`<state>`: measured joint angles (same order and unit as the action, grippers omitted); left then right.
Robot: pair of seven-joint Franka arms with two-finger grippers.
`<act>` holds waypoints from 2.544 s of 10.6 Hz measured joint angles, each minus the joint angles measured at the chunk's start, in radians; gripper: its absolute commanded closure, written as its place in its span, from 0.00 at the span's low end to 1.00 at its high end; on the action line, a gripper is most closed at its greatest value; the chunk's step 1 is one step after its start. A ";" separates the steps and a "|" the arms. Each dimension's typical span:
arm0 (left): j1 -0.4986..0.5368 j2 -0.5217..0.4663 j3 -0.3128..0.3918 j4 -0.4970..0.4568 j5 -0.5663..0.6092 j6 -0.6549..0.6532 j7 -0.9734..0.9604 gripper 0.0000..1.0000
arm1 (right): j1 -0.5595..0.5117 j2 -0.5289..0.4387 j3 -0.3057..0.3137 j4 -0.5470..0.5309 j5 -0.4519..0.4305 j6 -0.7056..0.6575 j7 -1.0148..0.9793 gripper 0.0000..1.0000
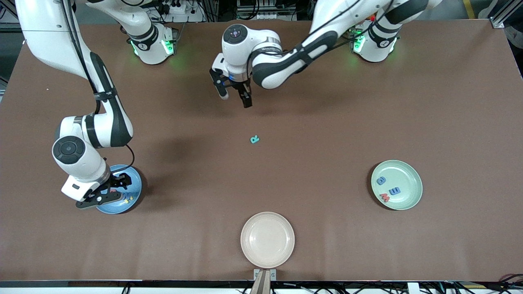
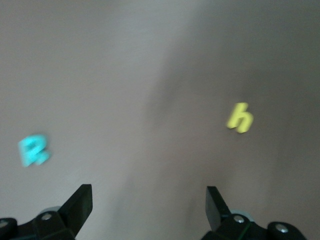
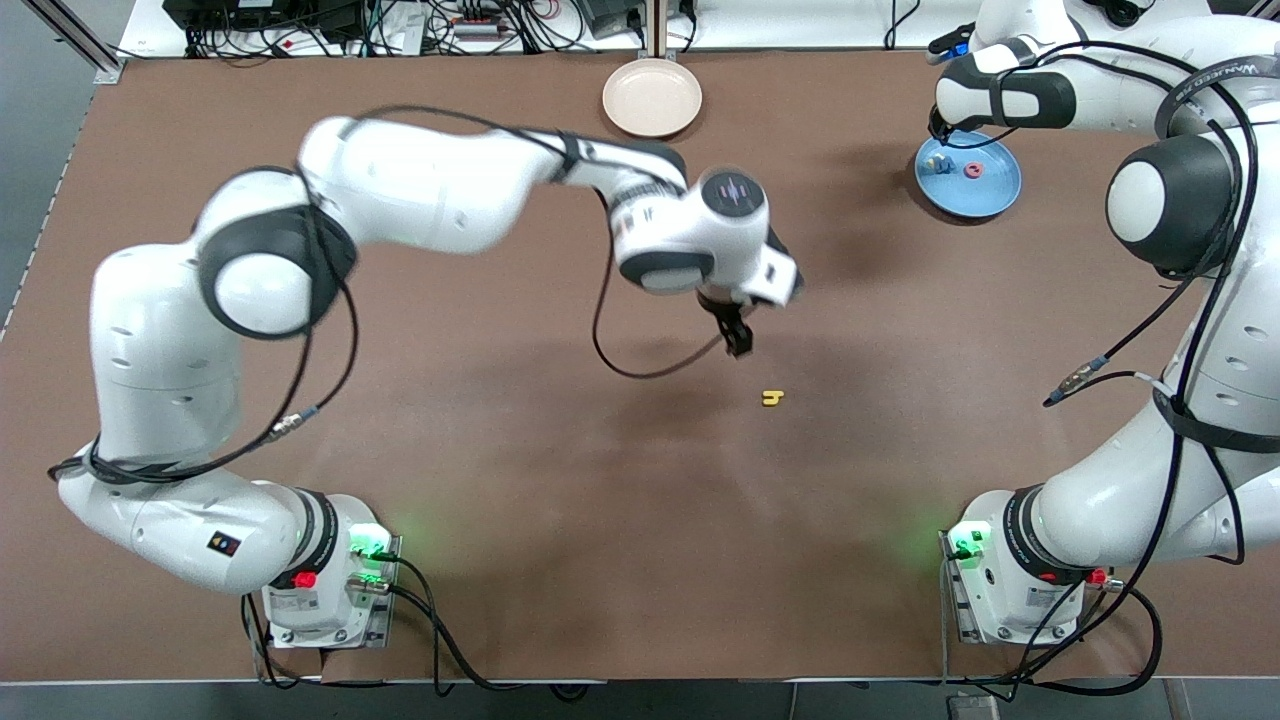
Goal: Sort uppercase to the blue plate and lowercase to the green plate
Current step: 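Carry the M to the blue plate while the left gripper moves to h, then release the M on the blue plate while the left gripper lowers to h, then close the left gripper on the yellow h and lift it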
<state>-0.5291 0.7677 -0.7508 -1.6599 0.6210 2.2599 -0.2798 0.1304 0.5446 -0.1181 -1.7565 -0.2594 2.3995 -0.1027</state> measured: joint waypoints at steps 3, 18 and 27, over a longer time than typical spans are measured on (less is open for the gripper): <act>-0.154 0.042 0.113 0.003 0.001 0.116 0.113 0.00 | 0.001 0.009 0.001 0.000 0.004 -0.002 0.001 0.00; -0.227 0.152 0.152 0.115 0.001 0.187 0.236 0.04 | -0.007 0.012 0.000 -0.017 0.010 -0.034 0.003 0.00; -0.257 0.172 0.181 0.144 0.001 0.187 0.244 0.18 | -0.007 0.012 0.000 -0.017 0.012 -0.034 0.004 0.00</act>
<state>-0.7859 0.9397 -0.5694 -1.5161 0.6215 2.4469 -0.0356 0.1236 0.5566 -0.1186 -1.7738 -0.2479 2.3654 -0.0992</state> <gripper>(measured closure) 0.150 0.000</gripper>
